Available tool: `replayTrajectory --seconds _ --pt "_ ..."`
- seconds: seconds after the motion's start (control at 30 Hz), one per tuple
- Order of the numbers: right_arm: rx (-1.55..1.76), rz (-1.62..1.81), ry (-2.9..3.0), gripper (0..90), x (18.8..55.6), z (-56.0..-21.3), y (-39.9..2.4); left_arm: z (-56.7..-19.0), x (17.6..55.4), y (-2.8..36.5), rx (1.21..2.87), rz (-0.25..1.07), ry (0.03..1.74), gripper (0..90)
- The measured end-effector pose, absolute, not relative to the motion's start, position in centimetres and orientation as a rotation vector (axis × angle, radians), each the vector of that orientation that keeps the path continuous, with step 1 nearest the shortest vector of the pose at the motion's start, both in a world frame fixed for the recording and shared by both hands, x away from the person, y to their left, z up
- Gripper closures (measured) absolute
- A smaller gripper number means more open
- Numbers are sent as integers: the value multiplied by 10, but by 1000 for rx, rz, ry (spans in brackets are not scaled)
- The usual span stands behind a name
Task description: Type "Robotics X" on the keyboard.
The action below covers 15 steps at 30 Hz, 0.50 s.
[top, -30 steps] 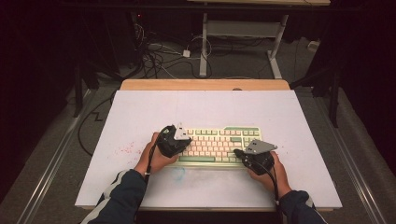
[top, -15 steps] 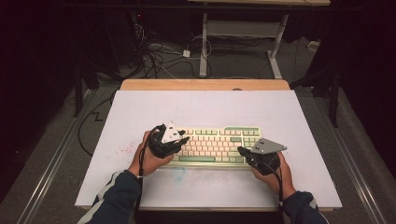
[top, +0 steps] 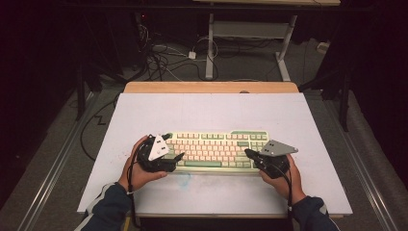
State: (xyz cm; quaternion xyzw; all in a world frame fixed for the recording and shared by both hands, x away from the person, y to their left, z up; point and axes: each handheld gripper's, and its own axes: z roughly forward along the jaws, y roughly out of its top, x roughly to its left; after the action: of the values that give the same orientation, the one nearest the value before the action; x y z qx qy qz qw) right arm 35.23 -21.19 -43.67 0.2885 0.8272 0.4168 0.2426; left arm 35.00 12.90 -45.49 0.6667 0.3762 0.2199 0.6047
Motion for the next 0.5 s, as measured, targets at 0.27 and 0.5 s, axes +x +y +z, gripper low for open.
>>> replayTrajectory --seconds 0.27,0.5 --pt "789 1148 2271 900 359 -433 -199 -465 335 150 1513 544 879 179" --pt "768 1136 2291 900 370 -434 -179 -472 325 160 1531 562 878 179"
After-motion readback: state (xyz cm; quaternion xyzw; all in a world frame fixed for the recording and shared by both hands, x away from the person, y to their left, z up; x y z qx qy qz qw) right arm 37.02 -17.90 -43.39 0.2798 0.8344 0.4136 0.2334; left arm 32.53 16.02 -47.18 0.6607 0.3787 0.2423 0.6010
